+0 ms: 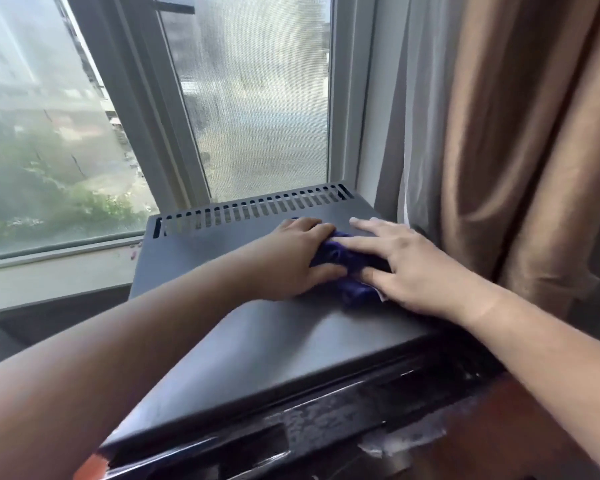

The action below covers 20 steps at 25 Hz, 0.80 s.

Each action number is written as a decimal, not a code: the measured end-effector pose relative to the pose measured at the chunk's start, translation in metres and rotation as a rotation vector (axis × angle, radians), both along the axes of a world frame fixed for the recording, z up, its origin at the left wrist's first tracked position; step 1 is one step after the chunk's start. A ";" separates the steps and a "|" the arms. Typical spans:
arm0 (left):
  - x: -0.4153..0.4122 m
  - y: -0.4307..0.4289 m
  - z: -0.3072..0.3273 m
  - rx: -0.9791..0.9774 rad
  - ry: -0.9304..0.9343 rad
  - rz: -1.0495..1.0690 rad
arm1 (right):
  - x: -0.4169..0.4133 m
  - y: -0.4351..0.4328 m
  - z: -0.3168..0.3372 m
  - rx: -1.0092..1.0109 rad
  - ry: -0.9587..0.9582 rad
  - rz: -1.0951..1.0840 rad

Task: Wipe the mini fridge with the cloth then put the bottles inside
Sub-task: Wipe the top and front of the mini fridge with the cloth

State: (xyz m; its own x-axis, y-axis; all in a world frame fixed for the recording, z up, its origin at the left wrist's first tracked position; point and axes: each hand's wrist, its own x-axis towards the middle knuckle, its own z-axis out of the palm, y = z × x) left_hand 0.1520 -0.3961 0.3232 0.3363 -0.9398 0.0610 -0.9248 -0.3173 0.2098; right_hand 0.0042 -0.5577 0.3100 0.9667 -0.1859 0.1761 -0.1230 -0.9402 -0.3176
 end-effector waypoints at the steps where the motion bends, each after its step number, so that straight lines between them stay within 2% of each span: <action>1: 0.004 -0.024 0.003 0.018 0.002 -0.005 | 0.001 -0.013 0.001 -0.008 -0.044 -0.069; 4: 0.012 -0.082 0.009 0.043 0.001 -0.001 | 0.002 -0.038 -0.004 0.074 -0.158 -0.271; 6: 0.018 -0.104 0.009 0.039 0.001 0.019 | -0.004 -0.051 -0.011 0.199 -0.098 -0.393; 8: 0.025 -0.111 0.007 0.030 -0.006 0.051 | -0.012 -0.059 -0.016 0.249 0.012 -0.413; 12: 0.038 -0.096 0.007 0.035 -0.026 0.127 | -0.001 -0.057 -0.008 0.148 -0.079 -0.355; 17: 0.079 -0.022 0.011 0.060 -0.036 0.353 | 0.069 -0.020 0.005 0.006 0.128 -0.088; 20: 0.101 0.042 0.009 0.040 0.000 0.474 | 0.119 0.023 0.006 -0.047 0.141 0.077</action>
State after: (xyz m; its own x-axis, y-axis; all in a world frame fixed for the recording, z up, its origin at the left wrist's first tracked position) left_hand 0.2527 -0.3539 0.3323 0.7285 -0.6845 0.0280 -0.6763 -0.7121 0.1886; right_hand 0.1228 -0.5351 0.3160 0.9934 -0.1054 0.0448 -0.0905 -0.9621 -0.2573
